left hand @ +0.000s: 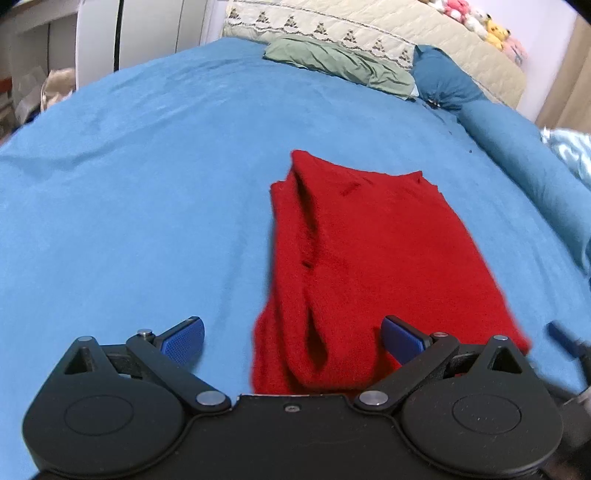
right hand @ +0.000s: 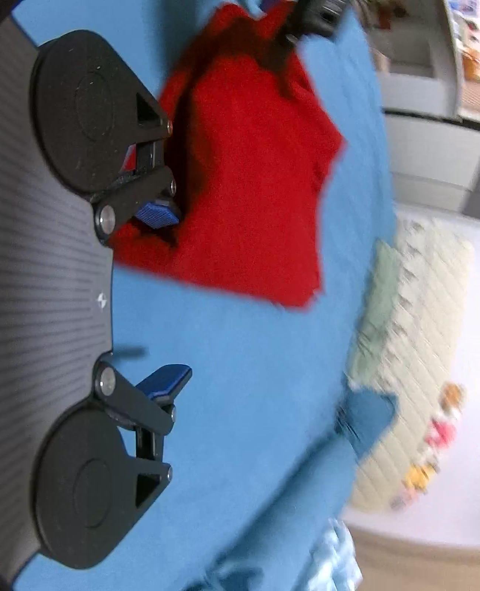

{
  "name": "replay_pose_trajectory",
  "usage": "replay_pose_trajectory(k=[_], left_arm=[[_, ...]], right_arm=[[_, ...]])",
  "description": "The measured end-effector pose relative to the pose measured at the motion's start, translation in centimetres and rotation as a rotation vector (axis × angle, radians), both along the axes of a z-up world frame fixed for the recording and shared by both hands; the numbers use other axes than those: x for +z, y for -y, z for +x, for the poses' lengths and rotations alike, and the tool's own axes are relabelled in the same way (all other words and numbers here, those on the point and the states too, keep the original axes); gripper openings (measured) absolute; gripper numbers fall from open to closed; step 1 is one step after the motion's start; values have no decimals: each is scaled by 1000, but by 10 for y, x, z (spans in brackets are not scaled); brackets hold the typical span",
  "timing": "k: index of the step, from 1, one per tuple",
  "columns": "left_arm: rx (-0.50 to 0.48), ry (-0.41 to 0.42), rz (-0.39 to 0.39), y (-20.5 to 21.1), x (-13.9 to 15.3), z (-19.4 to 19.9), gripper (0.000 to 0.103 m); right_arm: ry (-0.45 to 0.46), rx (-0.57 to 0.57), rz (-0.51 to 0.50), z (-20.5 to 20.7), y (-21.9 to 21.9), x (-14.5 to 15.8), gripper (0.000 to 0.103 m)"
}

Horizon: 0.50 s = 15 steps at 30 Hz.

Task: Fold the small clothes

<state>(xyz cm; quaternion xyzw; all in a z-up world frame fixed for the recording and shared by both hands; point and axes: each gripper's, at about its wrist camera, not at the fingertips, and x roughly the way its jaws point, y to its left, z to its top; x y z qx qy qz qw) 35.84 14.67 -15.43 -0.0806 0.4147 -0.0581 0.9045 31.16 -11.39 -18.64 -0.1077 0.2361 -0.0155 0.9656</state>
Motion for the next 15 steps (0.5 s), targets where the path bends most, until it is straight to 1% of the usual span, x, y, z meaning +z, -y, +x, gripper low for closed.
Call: replay_pose_trajectory(k=[1, 2, 3, 4, 6, 8, 10, 12, 14, 15], left_arm=[[-12, -13, 48, 1, -4, 0, 103], [-23, -35, 105, 2, -11, 0, 103], [-31, -56, 144, 2, -18, 0, 103], [-38, -69, 156, 0, -26, -1, 103], [-52, -33, 136, -6, -32, -8, 103], [-57, -27, 143, -8, -31, -11, 103], [-48, -32, 142, -10, -26, -14, 103], [-47, -32, 149, -9, -16, -20, 101], [-67, -5, 165, -8, -1, -29, 101], [-83, 18, 168, -6, 9, -31, 102]], right_arm=[[-1, 2, 2, -1, 6, 3, 91], [-21, 11, -7, -1, 13, 3, 91], [-42, 21, -22, -2, 18, -1, 91], [-67, 38, -36, -2, 23, -7, 91], [-111, 75, -38, -5, 32, -20, 92], [-115, 90, -7, -6, 39, -21, 92], [-139, 103, 8, -3, 42, -18, 92], [-164, 133, 24, -1, 47, -13, 92], [-208, 169, 15, -4, 48, -3, 92], [-228, 188, 10, -7, 50, 5, 94]])
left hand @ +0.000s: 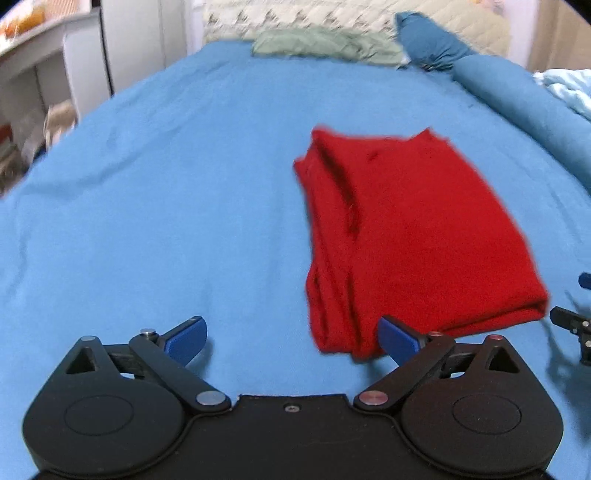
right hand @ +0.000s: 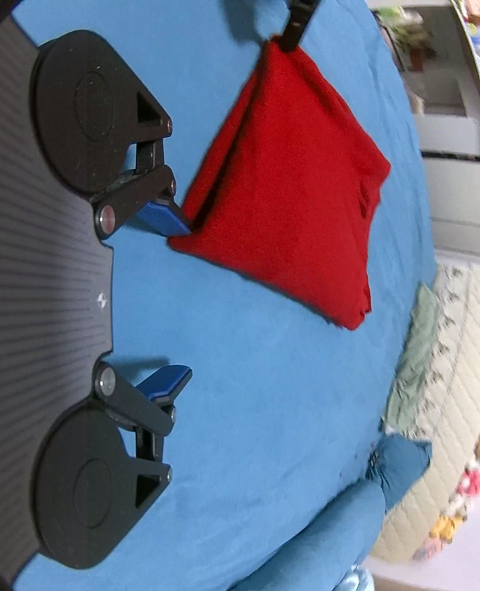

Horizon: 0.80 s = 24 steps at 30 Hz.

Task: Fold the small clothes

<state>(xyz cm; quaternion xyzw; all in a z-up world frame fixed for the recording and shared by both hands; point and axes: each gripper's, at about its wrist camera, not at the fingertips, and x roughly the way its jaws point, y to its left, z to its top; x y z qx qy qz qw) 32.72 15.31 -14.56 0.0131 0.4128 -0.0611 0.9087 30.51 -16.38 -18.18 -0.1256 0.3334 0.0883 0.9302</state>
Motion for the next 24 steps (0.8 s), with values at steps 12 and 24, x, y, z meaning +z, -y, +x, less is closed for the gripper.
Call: replay_pose_trajectory(k=[12, 24], left_arm=[[-59, -49, -112, 13, 18, 104, 103], [-57, -191, -275, 16, -26, 148, 66]], right_arm=[[-270, 22, 489, 117, 35, 68, 103], [-406, -84, 653, 178, 25, -2, 64]])
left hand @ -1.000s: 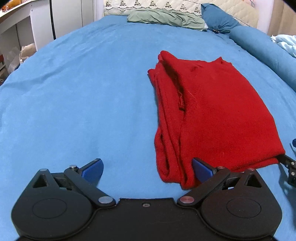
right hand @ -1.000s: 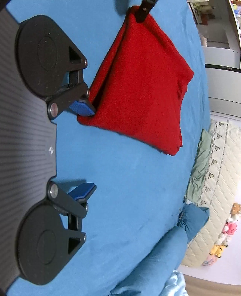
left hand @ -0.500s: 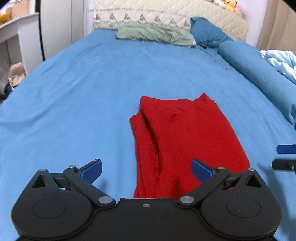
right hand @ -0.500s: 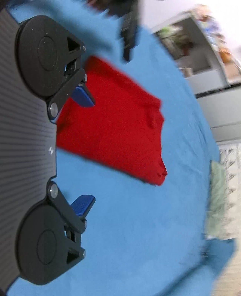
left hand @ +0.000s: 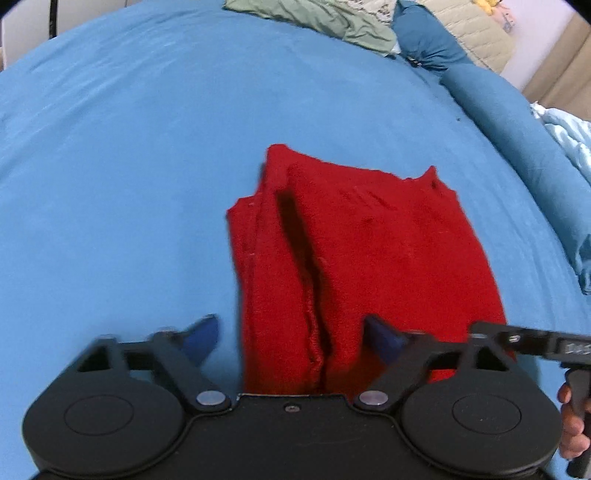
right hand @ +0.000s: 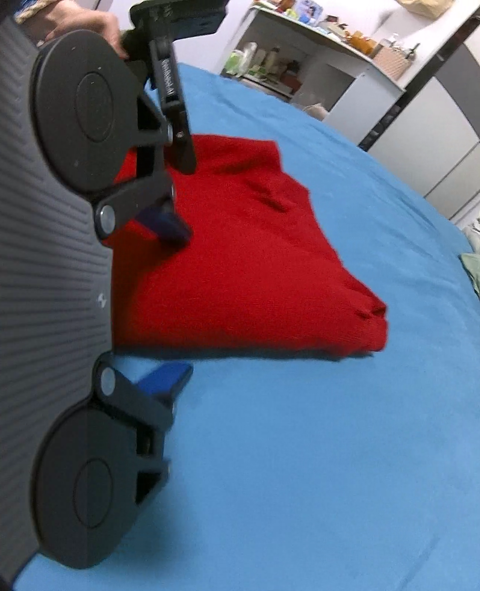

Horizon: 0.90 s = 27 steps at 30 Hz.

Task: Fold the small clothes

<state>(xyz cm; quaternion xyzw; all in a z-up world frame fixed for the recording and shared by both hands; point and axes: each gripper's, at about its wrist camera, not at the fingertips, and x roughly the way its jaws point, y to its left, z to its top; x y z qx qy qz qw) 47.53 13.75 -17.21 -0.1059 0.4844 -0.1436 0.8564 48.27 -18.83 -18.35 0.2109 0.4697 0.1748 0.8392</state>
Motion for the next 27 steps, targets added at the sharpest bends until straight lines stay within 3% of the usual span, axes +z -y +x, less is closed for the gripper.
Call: replay_pose_trajectory(k=[1, 3, 6, 10, 14, 18, 22, 24, 27], left_arm=[[-8, -11, -44, -1, 1, 0, 45], [18, -23, -66, 0, 8, -1, 33], [6, 10, -56, 3, 24, -11, 26], [-53, 68, -52, 18, 57, -43, 25], [-106, 134, -45, 40, 88, -104, 25], [-151, 136, -60, 67, 84, -174, 26], [-165, 81, -33, 95, 42, -213, 26], [-143, 92, 40, 103, 24, -224, 27], [-130, 131, 59, 101, 27, -235, 33]], right_arm=[[12, 8, 3, -1, -3, -1, 59], [50, 9, -12, -8, -6, 5, 40], [111, 12, -21, -18, -9, 23, 36], [182, 32, -17, -39, -7, 55, 36], [216, 64, -5, -82, 16, 87, 36], [204, 66, -11, -143, 49, 102, 36], [155, 59, -79, -204, 66, 76, 37], [113, 34, -90, -220, 73, 51, 37], [115, -3, -94, -233, 82, 23, 40]])
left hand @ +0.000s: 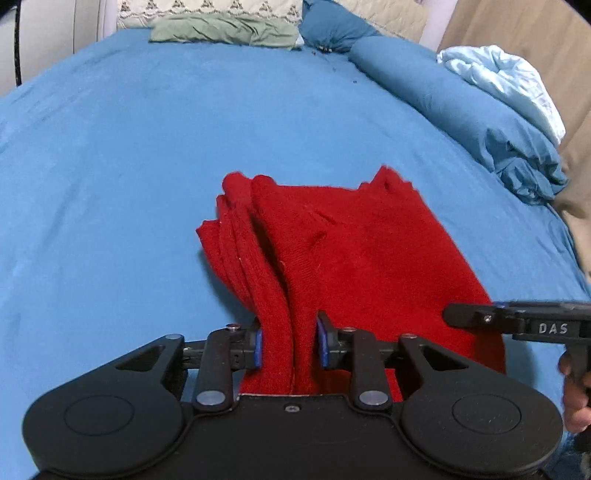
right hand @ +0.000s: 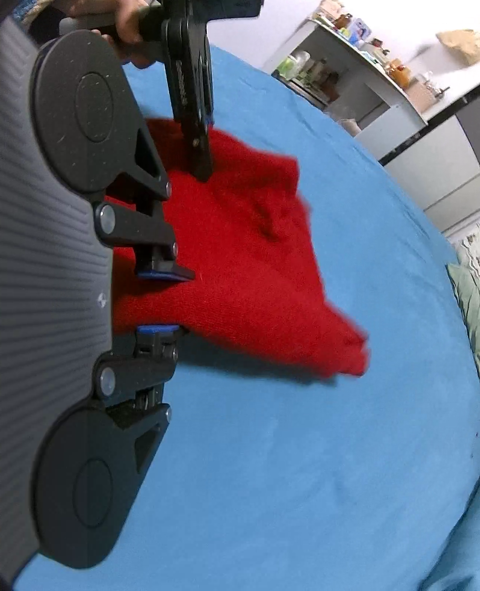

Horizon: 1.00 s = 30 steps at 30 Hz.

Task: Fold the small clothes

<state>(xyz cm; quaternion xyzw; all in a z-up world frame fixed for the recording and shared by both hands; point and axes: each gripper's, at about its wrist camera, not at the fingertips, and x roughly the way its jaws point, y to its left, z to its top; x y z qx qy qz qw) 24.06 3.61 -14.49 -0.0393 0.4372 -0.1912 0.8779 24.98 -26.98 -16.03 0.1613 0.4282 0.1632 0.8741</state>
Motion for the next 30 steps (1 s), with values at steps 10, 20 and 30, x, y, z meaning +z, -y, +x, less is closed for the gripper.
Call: replay_pose_trajectory(k=[10, 20, 30], left_arm=[[122, 85, 173, -13, -5, 0, 83], [185, 59, 162, -10, -2, -2, 82], [255, 213, 212, -2, 114, -103, 103]], right_arm=[[92, -67, -144, -10, 11, 8, 100], [76, -118, -196, -16, 15, -15, 102], [236, -122, -205, -101, 5, 107, 103]])
